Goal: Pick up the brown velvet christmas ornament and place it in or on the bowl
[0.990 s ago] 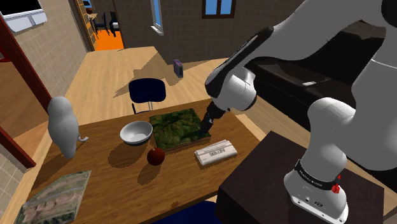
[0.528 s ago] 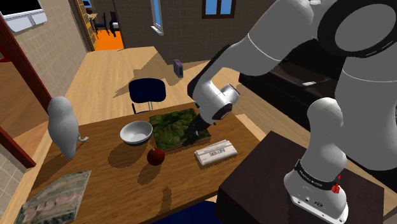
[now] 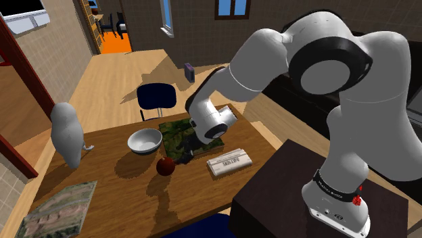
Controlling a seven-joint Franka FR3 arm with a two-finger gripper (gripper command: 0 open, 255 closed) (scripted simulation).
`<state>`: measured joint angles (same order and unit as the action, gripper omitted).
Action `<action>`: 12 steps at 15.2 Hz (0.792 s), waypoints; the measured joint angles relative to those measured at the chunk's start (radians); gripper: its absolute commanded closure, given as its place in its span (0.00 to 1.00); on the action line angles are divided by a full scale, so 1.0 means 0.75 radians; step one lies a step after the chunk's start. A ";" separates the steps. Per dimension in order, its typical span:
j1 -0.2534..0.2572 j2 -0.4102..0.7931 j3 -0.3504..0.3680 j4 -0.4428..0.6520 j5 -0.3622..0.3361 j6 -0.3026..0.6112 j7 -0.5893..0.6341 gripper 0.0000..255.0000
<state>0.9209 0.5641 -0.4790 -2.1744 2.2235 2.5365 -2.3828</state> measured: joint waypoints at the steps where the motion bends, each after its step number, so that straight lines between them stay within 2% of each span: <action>1: -0.005 0.042 0.003 0.041 0.022 -0.028 -0.029 0.00; 4: -0.006 0.138 0.023 0.136 0.074 -0.049 -0.052 0.00; 8: -0.009 0.220 0.041 0.227 0.095 -0.042 -0.034 0.00; 12: -0.012 0.251 0.047 0.260 0.104 -0.041 -0.029 0.00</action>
<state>0.9121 0.7527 -0.4437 -1.9798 2.3015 2.5053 -2.4046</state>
